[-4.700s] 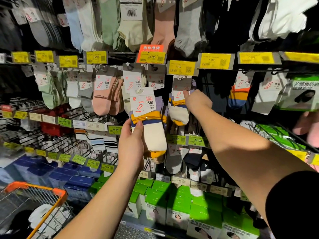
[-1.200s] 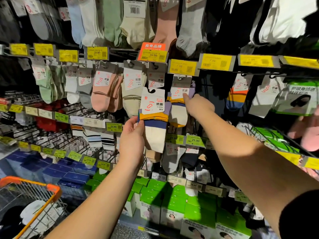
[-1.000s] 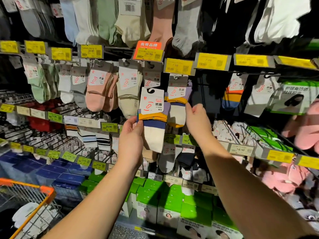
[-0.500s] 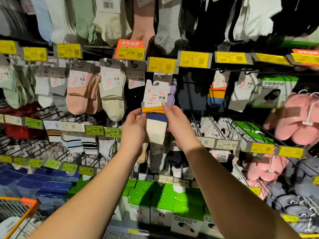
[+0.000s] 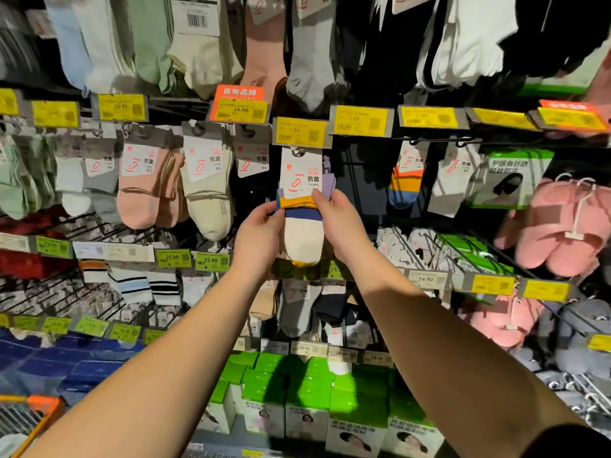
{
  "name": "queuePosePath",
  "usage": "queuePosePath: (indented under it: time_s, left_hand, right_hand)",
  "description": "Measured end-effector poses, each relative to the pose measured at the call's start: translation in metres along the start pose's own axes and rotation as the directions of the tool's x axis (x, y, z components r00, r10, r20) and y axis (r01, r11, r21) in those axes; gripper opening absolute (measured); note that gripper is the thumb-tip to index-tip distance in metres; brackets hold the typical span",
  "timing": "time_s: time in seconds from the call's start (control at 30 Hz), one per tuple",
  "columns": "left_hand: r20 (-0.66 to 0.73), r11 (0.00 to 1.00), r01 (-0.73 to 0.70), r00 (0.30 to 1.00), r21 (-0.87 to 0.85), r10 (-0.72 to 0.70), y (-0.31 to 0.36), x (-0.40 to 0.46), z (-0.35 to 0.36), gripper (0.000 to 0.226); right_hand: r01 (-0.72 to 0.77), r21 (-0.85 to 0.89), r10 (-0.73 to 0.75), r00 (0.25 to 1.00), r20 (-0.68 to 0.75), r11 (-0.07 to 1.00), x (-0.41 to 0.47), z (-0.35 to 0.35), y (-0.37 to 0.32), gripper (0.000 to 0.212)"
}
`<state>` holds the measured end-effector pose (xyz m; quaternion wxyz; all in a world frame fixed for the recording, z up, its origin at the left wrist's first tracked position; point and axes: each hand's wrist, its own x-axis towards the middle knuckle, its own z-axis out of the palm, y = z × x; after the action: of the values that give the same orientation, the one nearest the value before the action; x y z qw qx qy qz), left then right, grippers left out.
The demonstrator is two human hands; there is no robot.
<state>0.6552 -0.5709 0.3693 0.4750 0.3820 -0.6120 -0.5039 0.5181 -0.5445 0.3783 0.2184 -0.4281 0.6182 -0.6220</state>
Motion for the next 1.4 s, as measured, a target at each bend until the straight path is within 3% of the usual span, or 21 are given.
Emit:
queuePosePath:
  time_s: [0.27,0.5,1.07,1.23,1.4]
  left_hand:
    - [-0.021,0.998,0.041,0.999,0.039,-0.040,-0.004,0.016,-0.001,0.047]
    - [-0.024,0.999,0.036,0.999,0.030,-0.035,-0.005,0.019,-0.001,0.014]
    - [0.016,0.998,0.059,0.998,0.022,-0.060,-0.015,0.023,0.001,0.016]
    - [-0.006,0.996,0.082,0.997,0.041,-0.082,-0.019,0.031,0.001,0.023]
    - [0.027,0.982,0.141,0.989,0.125,-0.146,-0.022,0.041,0.004,0.033]
  right_hand:
    - [-0.006,-0.097,0.005,1.000,-0.009,0.995,0.015,0.007,-0.006,0.020]
    - [-0.020,-0.050,0.019,0.999,-0.028,0.999,0.017,0.009,-0.001,0.016]
    - [-0.045,-0.013,0.044,0.999,-0.021,0.999,0.023,0.007,0.015,0.016]
    - [-0.041,-0.221,0.039,0.999,-0.016,0.974,0.033,0.006,0.010,0.034]
    - [-0.072,-0.518,0.063,0.997,-0.034,0.852,0.050,0.006,0.005,0.043]
